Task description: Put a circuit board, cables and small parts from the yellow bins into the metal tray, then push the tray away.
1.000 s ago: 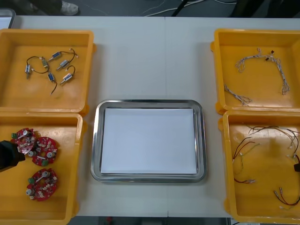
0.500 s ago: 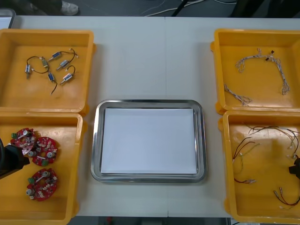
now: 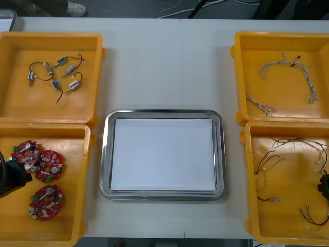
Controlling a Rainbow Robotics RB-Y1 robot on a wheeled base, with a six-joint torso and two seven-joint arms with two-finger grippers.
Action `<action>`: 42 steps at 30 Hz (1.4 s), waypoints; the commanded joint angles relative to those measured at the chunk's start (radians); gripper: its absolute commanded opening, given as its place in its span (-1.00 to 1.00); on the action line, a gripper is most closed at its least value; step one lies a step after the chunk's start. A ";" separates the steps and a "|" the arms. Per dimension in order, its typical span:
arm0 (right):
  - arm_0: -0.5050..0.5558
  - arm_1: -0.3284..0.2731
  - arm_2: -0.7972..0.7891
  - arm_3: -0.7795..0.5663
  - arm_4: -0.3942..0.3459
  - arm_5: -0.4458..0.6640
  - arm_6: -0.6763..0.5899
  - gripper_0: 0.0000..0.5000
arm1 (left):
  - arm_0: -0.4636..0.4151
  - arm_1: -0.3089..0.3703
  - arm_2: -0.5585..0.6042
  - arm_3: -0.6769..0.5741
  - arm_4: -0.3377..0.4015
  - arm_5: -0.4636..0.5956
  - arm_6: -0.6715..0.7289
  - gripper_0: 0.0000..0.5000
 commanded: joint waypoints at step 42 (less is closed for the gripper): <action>-0.189 0.013 -0.005 -0.096 -0.070 0.195 0.057 -0.98 | -0.040 -0.032 -0.080 0.122 0.014 0.020 0.044 1.00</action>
